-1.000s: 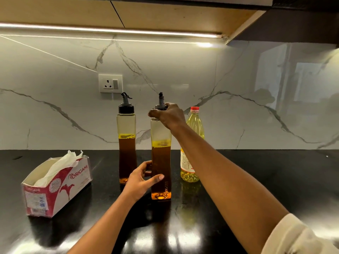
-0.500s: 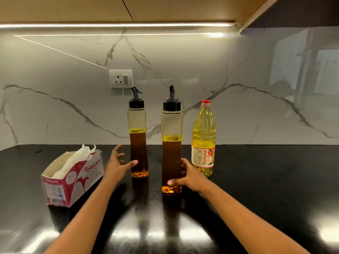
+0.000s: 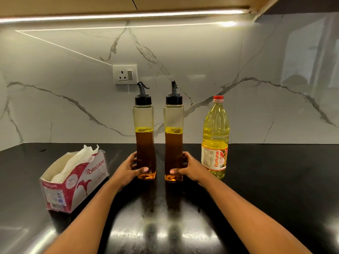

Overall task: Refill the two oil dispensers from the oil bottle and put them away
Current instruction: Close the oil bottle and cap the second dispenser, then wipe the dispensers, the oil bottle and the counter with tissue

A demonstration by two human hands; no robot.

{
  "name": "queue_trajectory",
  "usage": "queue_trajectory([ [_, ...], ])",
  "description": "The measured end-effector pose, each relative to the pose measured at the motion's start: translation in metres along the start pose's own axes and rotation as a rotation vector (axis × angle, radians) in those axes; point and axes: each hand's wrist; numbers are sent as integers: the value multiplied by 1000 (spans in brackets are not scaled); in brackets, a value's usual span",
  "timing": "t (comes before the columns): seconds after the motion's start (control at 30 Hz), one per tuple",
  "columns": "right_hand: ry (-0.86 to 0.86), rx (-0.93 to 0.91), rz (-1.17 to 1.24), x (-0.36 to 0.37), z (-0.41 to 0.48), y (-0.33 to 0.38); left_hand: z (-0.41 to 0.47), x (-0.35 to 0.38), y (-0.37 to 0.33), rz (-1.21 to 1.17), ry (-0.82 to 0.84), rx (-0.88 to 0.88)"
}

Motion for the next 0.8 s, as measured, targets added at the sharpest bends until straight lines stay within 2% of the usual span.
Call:
queue_trajectory([
  [0.1, -2, 45, -40, 0, -4, 4, -7, 0, -6, 63, -14, -1],
  [0.17, 30, 134, -79, 0, -10, 11, -15, -2, -12, 192, -58, -45],
  [0.2, 39, 178, -186, -1, -14, 18, -23, -4, -16, 284, -95, -65],
  [0.27, 27, 208, -588, -5, -25, 35, -49, -8, -28, 377, -183, -18],
  [0.33, -70, 90, -797, -5, -42, 55, -88, -13, -37, 316, -328, 165],
  [0.43, -164, -196, -675, 10, -68, 88, -149, -31, -35, 202, -714, 446],
  [0.5, -132, -326, -584, 29, -76, 107, -171, -52, -22, 186, -912, 480],
  [0.6, -82, -439, -513, 62, -69, 125, -170, -86, 1, 282, -1015, 291],
  [0.7, -75, -520, -471, 96, -47, 137, -159, -103, 13, 358, -899, 30],
  [0.8, -26, -603, -476, 123, -20, 151, -145, -110, 19, 350, -814, -105],
])
Point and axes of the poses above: each hand's wrist, its own z-axis towards the middle knuckle, its own x-axis out of the palm, y = z × x, and after that the axes turned 6 degrees about -x, right-handed
